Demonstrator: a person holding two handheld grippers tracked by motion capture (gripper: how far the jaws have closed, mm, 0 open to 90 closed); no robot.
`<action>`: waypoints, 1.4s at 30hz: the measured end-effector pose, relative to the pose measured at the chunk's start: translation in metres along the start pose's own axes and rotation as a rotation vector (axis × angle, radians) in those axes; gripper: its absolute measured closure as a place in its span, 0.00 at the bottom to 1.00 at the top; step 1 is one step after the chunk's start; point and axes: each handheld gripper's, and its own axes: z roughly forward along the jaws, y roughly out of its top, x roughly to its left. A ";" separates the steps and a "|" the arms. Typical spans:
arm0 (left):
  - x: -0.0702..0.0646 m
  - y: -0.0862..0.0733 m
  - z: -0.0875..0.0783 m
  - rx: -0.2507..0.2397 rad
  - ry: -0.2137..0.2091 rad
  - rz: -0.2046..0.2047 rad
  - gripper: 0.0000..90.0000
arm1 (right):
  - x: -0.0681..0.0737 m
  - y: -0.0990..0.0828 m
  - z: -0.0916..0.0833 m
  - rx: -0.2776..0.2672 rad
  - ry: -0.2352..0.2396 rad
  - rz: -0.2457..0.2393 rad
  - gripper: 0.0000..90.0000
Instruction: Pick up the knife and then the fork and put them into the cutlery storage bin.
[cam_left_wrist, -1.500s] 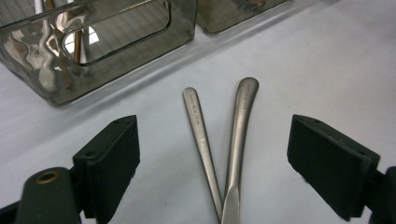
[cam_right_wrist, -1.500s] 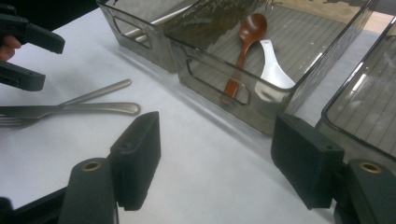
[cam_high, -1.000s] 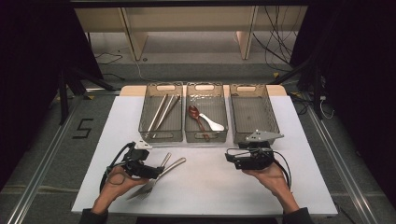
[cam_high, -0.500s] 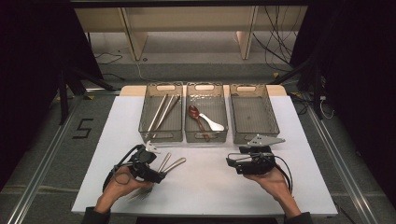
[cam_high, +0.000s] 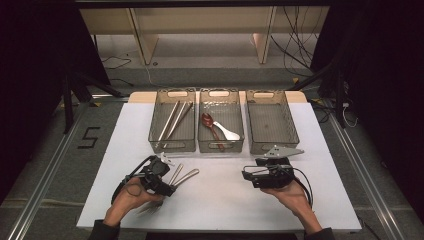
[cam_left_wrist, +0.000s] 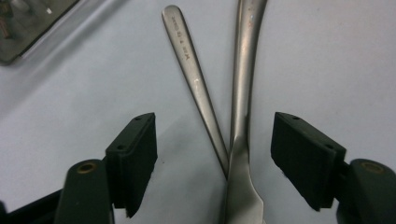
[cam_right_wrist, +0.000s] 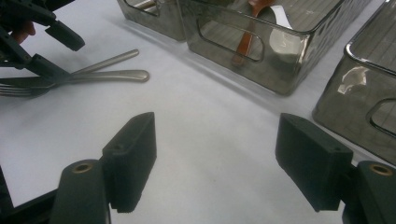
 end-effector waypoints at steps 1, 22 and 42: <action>0.000 0.000 0.000 0.008 -0.001 0.002 0.38 | 0.000 0.000 0.000 0.000 0.001 -0.001 0.33; -0.003 0.003 0.008 0.090 -0.036 0.052 0.73 | 0.003 0.000 0.000 0.003 -0.004 -0.015 0.34; 0.010 0.002 0.003 0.089 -0.119 0.028 0.87 | 0.001 0.000 0.001 0.005 -0.008 -0.010 0.34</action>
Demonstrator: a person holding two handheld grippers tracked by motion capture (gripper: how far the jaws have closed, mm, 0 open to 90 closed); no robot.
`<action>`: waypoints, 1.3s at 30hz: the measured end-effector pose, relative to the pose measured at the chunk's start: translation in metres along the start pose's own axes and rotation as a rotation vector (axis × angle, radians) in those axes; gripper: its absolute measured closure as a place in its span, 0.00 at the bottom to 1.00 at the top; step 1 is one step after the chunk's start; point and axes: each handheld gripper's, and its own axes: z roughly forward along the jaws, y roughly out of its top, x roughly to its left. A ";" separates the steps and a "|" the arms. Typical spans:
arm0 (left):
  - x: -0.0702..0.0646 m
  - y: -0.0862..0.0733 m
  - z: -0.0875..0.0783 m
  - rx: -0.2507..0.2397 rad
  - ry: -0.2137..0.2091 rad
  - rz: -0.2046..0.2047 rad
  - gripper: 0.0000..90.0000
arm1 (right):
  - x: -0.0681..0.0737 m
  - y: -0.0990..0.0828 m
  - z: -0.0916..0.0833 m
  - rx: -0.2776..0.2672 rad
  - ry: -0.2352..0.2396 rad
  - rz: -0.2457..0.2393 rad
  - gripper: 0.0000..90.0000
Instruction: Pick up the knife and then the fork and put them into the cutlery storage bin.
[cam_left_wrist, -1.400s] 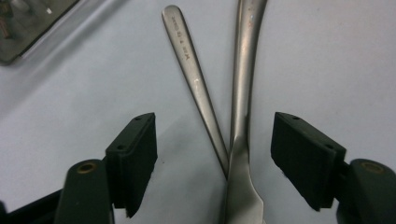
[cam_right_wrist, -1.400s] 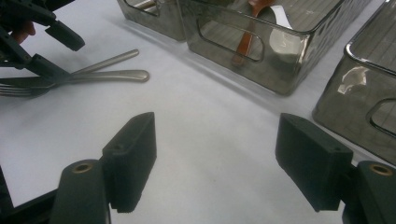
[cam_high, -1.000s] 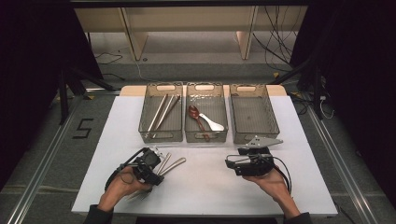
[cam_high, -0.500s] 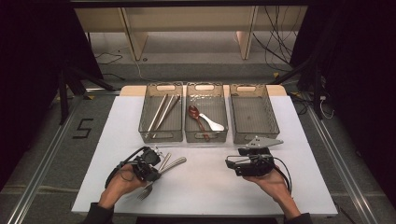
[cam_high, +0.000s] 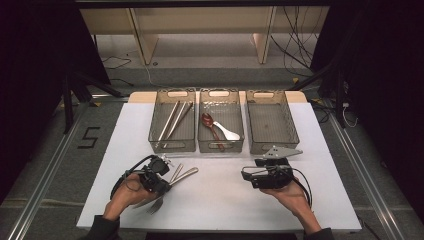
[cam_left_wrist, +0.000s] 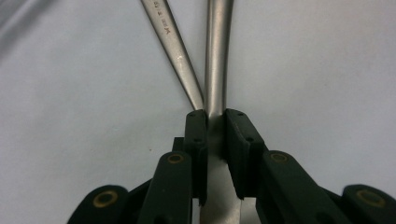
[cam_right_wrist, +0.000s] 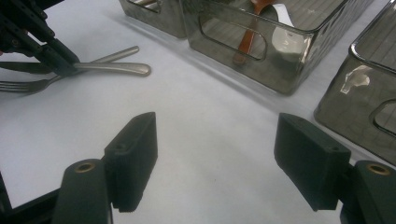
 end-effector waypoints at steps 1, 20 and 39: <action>0.000 0.000 -0.001 -0.004 -0.003 -0.004 0.88 | 0.000 0.000 0.000 -0.001 -0.001 0.001 0.34; -0.002 -0.002 -0.008 -0.080 -0.026 0.008 0.88 | 0.002 0.001 0.000 -0.005 0.008 -0.002 0.34; -0.003 -0.001 -0.023 -0.165 -0.085 0.009 1.00 | 0.007 0.001 0.003 0.001 0.021 -0.016 0.35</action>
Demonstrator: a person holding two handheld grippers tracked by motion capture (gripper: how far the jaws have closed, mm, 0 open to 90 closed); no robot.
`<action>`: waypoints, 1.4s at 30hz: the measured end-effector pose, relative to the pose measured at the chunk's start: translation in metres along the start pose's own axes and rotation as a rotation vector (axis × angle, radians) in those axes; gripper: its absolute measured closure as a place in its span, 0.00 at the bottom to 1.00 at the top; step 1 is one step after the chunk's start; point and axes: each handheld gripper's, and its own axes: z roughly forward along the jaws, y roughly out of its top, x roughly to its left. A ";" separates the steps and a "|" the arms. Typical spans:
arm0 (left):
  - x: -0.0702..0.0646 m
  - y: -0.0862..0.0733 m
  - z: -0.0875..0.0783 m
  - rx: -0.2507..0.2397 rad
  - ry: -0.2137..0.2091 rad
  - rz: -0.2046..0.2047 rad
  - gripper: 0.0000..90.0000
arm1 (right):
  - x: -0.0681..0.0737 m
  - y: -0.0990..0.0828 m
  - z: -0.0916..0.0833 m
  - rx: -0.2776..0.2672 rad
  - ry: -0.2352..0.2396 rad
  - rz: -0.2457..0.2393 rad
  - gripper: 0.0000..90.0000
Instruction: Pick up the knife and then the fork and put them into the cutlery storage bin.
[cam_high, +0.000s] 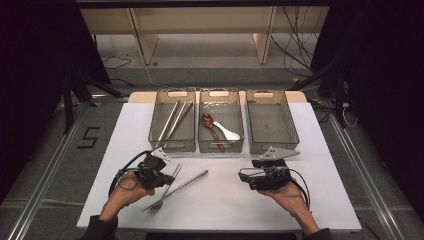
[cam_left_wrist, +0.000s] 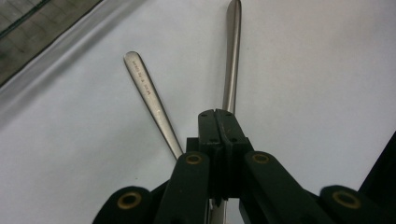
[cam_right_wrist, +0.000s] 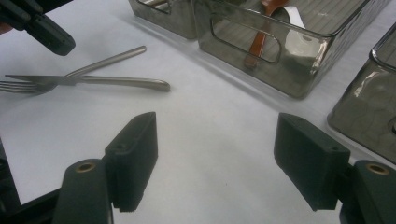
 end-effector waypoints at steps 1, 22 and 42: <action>0.000 -0.001 0.004 0.009 0.007 -0.007 0.99 | 0.000 0.000 0.000 0.000 0.001 -0.001 0.35; -0.022 0.007 0.034 0.093 0.030 0.081 0.65 | -0.001 -0.001 0.001 0.005 0.005 0.000 0.35; -0.028 0.016 0.043 0.206 0.064 0.185 0.82 | -0.002 -0.001 0.000 0.002 0.000 0.005 0.35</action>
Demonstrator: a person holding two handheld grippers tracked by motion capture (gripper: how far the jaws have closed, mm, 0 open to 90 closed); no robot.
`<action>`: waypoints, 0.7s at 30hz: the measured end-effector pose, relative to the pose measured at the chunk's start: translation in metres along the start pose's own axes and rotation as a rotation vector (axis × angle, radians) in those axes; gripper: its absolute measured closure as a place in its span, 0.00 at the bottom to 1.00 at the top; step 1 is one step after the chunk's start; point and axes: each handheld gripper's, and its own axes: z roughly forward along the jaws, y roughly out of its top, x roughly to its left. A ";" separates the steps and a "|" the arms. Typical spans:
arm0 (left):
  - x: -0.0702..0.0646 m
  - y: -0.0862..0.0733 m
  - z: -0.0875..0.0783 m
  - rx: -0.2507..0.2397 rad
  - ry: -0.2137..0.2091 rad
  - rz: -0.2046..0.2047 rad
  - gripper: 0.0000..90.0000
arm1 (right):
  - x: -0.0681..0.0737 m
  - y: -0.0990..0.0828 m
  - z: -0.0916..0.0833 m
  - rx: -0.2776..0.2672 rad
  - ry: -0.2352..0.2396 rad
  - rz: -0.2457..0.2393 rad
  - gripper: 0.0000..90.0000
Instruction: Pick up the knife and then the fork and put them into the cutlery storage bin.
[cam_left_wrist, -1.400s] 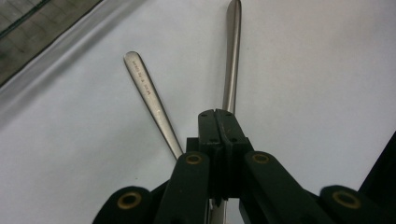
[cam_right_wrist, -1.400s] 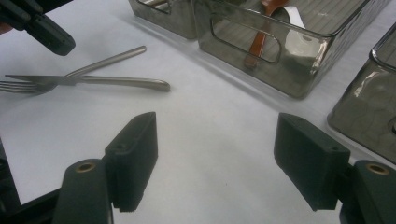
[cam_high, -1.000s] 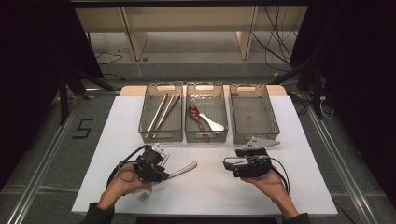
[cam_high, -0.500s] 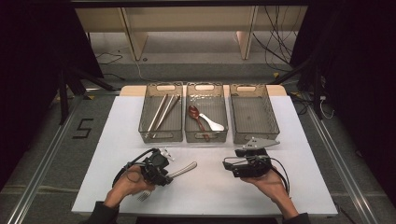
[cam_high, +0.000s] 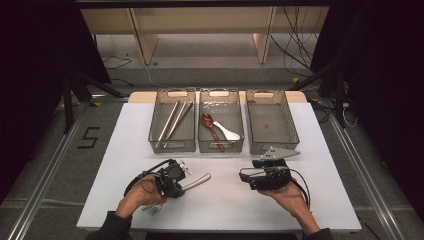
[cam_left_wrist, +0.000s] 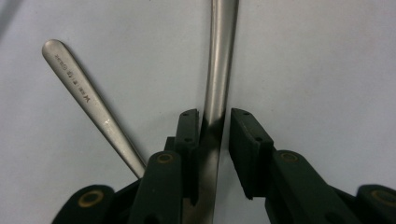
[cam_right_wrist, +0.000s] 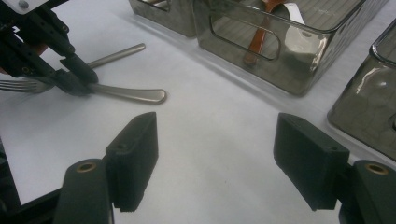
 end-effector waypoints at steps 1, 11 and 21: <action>0.000 0.000 0.000 -0.002 0.000 0.003 0.84 | 0.000 0.000 0.000 0.000 0.000 0.001 0.35; -0.002 -0.001 -0.001 -0.017 -0.001 0.037 0.88 | 0.000 0.001 0.000 -0.002 0.001 -0.003 0.35; 0.001 -0.004 -0.008 -0.038 -0.023 0.020 0.88 | 0.002 0.002 -0.001 -0.008 0.006 -0.005 0.35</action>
